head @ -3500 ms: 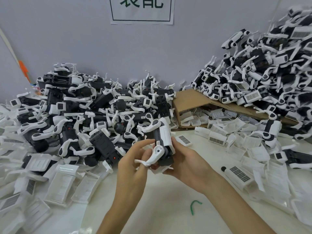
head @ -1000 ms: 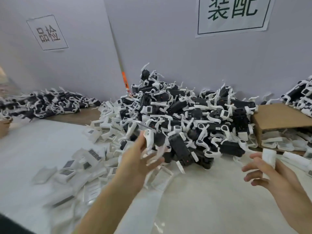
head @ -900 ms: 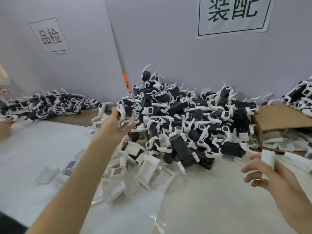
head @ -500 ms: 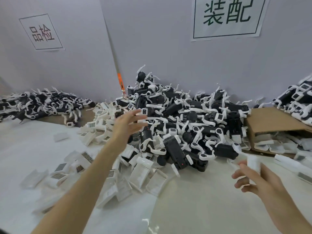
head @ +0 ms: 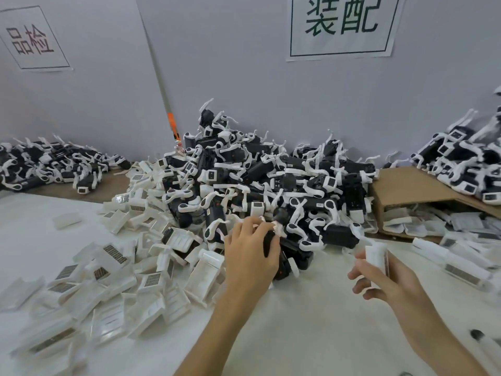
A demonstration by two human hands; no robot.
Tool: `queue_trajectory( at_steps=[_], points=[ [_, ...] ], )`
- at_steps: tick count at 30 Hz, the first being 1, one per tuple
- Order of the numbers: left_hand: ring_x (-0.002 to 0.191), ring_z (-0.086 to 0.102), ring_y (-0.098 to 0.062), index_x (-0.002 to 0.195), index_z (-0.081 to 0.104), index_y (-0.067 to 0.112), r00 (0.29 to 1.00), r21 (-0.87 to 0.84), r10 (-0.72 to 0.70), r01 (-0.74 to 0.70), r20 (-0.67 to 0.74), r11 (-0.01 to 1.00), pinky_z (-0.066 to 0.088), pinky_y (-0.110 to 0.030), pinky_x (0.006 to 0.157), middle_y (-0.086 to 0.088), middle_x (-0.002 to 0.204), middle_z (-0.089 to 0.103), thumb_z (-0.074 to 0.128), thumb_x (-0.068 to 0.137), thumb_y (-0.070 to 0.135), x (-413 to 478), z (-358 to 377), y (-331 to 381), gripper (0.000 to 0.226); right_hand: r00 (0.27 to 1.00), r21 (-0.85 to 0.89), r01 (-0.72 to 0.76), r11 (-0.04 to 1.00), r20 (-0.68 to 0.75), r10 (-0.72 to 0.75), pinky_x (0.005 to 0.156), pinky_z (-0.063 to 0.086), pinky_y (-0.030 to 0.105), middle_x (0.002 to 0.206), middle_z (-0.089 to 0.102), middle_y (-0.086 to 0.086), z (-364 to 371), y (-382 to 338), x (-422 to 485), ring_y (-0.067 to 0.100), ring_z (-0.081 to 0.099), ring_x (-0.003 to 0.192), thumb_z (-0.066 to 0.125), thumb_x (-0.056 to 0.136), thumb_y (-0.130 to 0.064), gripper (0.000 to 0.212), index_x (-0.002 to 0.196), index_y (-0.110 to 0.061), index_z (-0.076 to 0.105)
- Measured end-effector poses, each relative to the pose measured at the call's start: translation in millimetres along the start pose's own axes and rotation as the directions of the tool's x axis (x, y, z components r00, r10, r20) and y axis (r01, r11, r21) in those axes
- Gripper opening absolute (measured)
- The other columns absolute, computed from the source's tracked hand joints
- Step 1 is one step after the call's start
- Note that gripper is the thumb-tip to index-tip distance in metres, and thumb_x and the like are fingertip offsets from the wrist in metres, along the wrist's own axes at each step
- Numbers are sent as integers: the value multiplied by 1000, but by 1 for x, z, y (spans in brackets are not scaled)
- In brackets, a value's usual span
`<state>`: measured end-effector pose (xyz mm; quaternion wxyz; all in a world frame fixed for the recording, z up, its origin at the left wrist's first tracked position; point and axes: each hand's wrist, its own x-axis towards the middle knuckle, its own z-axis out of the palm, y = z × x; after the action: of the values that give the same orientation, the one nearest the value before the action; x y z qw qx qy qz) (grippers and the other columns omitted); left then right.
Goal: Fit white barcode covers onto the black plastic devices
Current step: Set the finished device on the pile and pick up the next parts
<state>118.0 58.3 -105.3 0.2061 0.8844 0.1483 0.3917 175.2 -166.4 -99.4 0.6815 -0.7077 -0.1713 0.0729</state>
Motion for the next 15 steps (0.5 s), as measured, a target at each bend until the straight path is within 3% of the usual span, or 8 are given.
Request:
queue_trajectory(
  at_steps=[4,7,10,15],
  points=[
    [98,55,-16,106,74,25,999,-9,-12,12,-36,1000,50,-32,75,7,109,63,72,86,46,-3,0,-6,29,1000,-5,13,1000,8,-13,68,48,35,79,71,7,-1,1,0,18,65,66,65,91,-18,12,102,-12,65],
    [92,57,-14,90,76,25,995,-77,-56,50,-84,996,47,-26,63,13,99,61,71,89,41,-4,1,-7,17,1000,-4,24,1000,13,-24,68,48,35,78,71,6,1,0,-1,18,65,66,65,90,-20,13,101,-13,66],
    [82,60,-12,85,74,24,989,-333,-132,103,-68,937,53,-36,63,15,92,63,72,91,29,-8,4,-4,8,999,-4,34,999,22,-34,68,49,36,79,71,7,3,0,-2,18,65,66,66,87,-23,18,101,-13,65],
    [65,57,-7,86,77,29,987,-630,-157,137,25,764,42,-23,62,17,78,69,74,90,21,-10,-1,6,9,994,-5,60,998,95,-59,70,48,36,90,73,8,6,-1,-6,18,67,74,65,79,-33,32,105,-14,64]
  ],
)
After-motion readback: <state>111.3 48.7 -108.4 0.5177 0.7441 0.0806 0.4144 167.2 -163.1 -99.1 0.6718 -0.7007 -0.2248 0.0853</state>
